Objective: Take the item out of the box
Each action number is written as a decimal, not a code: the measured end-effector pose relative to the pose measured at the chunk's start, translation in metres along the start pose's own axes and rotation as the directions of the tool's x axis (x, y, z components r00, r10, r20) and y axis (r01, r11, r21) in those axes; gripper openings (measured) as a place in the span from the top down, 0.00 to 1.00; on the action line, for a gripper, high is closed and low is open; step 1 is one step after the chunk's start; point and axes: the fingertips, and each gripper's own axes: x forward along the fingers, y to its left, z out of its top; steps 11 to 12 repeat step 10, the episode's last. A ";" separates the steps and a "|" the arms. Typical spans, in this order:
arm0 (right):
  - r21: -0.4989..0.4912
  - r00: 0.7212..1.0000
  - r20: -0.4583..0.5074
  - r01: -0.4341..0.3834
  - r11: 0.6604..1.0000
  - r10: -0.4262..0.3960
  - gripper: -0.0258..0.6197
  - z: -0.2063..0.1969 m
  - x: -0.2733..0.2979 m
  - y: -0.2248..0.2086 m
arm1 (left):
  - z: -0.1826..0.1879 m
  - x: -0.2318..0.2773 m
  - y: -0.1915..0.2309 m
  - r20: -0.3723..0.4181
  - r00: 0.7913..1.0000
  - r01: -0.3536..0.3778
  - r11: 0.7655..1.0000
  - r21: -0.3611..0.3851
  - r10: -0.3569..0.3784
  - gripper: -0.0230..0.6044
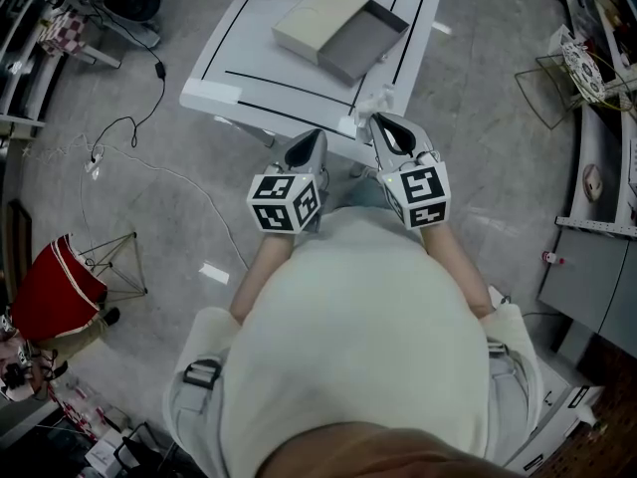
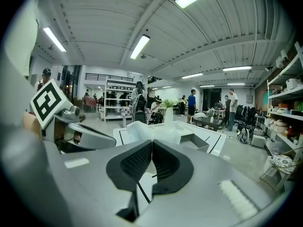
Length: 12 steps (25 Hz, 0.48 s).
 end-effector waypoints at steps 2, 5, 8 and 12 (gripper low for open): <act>0.000 1.000 0.003 0.000 1.000 0.000 0.96 0.000 0.002 0.000 | 0.000 0.001 0.002 0.000 1.000 -0.002 1.000 -0.002 0.002 0.96; 0.001 1.000 0.005 0.000 1.000 0.000 0.96 0.001 0.003 0.000 | 0.000 0.001 0.004 -0.001 1.000 -0.008 1.000 -0.002 0.008 0.96; 0.002 1.000 0.009 0.003 1.000 -0.003 0.96 0.003 0.005 -0.001 | 0.001 0.001 0.007 -0.002 1.000 -0.015 1.000 -0.002 0.015 0.96; 0.002 1.000 0.013 0.003 1.000 -0.003 0.96 0.005 0.006 -0.002 | 0.003 0.002 0.009 -0.003 1.000 -0.018 1.000 -0.004 0.018 0.96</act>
